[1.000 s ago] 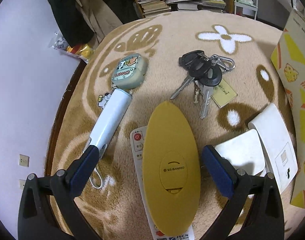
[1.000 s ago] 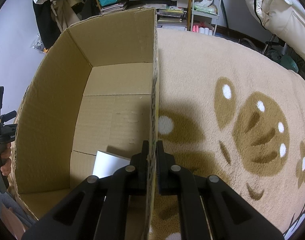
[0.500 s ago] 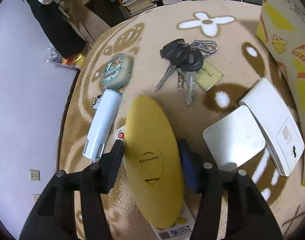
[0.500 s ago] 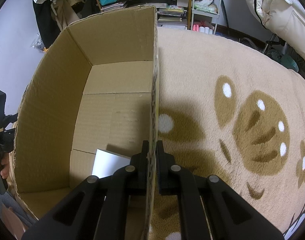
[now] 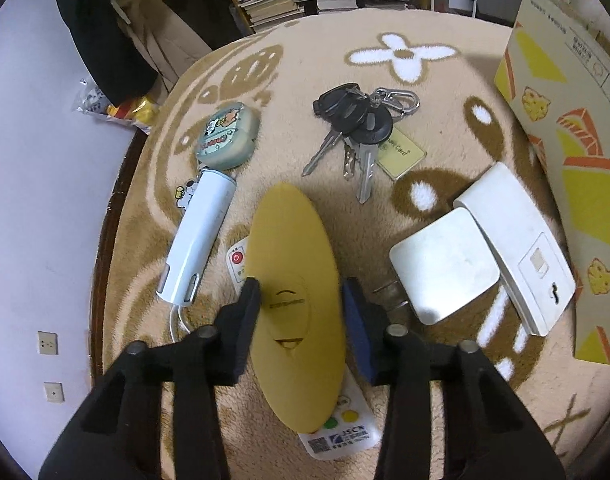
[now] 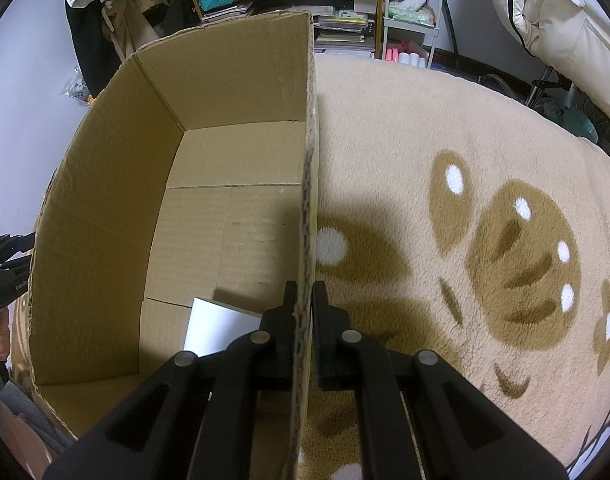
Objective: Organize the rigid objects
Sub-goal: 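Grasp the yellow oval board's edge with the left tool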
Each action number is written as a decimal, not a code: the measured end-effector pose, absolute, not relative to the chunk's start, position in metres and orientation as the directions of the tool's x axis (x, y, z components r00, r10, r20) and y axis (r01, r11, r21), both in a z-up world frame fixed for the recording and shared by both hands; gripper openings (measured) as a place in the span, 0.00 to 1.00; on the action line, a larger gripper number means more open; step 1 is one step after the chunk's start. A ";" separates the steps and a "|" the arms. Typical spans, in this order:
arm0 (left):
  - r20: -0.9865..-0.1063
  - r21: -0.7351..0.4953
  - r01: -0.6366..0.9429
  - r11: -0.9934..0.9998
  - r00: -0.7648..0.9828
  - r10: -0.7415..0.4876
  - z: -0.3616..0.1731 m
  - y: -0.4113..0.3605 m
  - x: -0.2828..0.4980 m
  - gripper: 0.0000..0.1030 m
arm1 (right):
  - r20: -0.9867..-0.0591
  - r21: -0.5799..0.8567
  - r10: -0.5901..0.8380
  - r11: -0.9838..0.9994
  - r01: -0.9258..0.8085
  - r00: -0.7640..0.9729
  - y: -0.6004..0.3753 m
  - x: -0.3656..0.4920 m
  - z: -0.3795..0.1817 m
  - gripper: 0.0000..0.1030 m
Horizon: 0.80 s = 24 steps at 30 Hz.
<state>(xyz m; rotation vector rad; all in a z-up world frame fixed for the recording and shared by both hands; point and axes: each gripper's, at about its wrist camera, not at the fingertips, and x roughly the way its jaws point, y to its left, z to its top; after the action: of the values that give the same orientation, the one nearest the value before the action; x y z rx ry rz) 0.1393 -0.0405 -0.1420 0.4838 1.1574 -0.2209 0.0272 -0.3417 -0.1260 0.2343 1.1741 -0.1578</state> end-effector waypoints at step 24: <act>-0.963 0.135 0.345 0.929 0.268 0.041 -0.150 -0.014 0.161 0.45 | -0.925 0.101 0.001 0.965 0.243 0.379 -0.342 0.027 -0.127 0.07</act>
<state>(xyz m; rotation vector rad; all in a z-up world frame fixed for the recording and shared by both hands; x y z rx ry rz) 0.1605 -0.0139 -0.1497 0.3491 1.2908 -0.2112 0.0272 -0.3422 -0.1268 0.2358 1.1746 -0.1564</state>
